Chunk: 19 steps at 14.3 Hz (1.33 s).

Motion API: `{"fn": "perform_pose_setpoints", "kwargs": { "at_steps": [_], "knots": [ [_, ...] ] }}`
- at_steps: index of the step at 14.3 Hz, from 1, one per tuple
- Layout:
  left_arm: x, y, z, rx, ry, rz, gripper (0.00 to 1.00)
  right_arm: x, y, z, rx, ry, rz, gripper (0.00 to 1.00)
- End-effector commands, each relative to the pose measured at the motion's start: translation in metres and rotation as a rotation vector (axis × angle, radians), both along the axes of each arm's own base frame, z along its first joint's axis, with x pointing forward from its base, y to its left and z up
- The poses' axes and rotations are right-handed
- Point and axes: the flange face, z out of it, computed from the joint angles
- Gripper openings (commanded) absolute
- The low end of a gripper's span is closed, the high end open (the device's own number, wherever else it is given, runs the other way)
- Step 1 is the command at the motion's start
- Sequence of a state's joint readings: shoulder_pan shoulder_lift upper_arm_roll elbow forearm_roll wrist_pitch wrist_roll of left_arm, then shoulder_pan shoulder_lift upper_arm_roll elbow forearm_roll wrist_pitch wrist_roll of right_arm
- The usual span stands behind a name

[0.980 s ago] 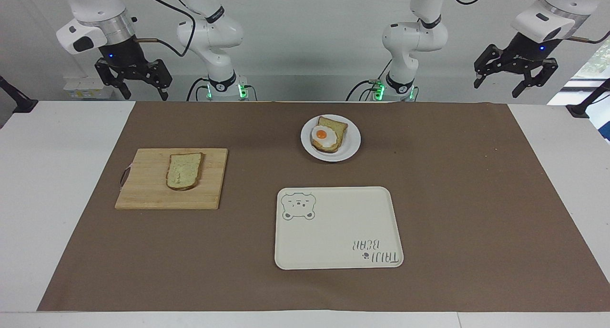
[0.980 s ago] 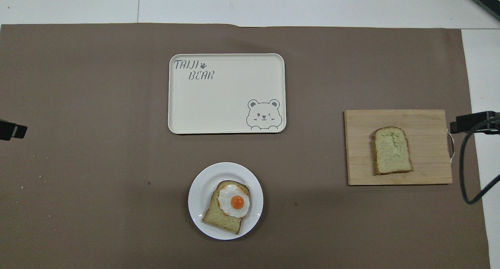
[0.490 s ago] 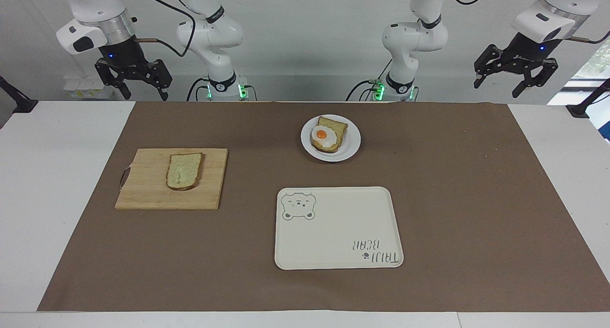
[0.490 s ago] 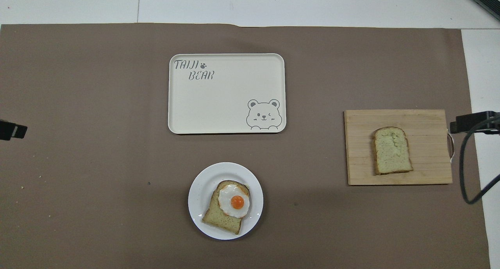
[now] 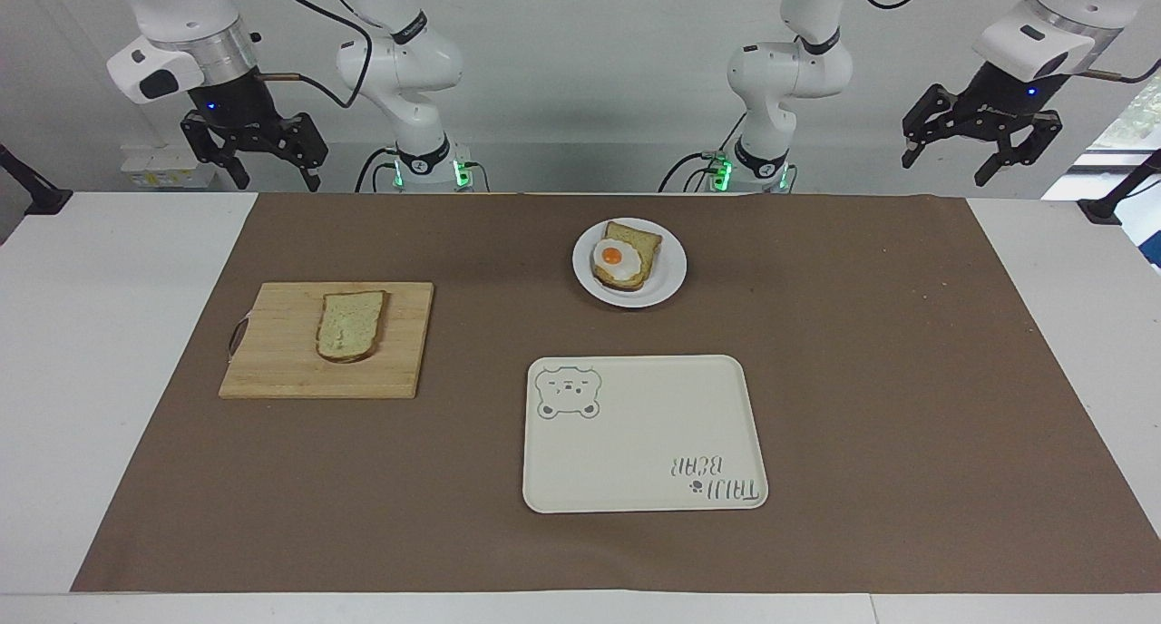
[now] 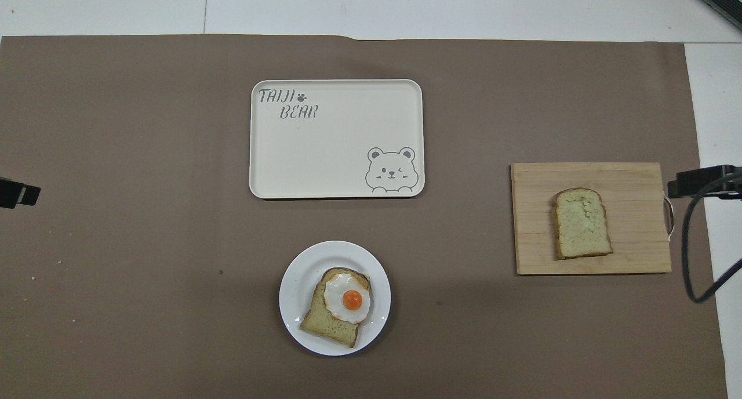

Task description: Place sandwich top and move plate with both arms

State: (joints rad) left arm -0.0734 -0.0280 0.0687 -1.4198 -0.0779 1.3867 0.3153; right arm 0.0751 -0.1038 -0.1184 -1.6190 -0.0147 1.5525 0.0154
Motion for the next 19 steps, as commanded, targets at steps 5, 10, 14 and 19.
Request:
{"fn": "perform_pose_setpoints", "kwargs": {
  "at_steps": [5, 10, 14, 19],
  "knots": [
    [-0.0084, 0.0014, 0.0009, 0.016, 0.004, 0.002, 1.0, -0.0037, -0.0019, 0.0024, 0.004, 0.007, 0.022, 1.0],
    [-0.0084, 0.0014, 0.0009, 0.016, 0.004, 0.002, 1.0, -0.0038, -0.0003, 0.0023, 0.005, 0.008, 0.021, 1.0],
    [-0.0084, 0.0014, 0.0009, 0.016, 0.004, 0.002, 1.0, -0.0032, -0.0011, 0.0031, 0.004, 0.005, 0.021, 1.0],
    [-0.0084, 0.0014, 0.0009, 0.016, 0.004, 0.002, 1.0, -0.0057, 0.0052, -0.0009, 0.005, 0.01, 0.038, 1.0]
  ]
}}
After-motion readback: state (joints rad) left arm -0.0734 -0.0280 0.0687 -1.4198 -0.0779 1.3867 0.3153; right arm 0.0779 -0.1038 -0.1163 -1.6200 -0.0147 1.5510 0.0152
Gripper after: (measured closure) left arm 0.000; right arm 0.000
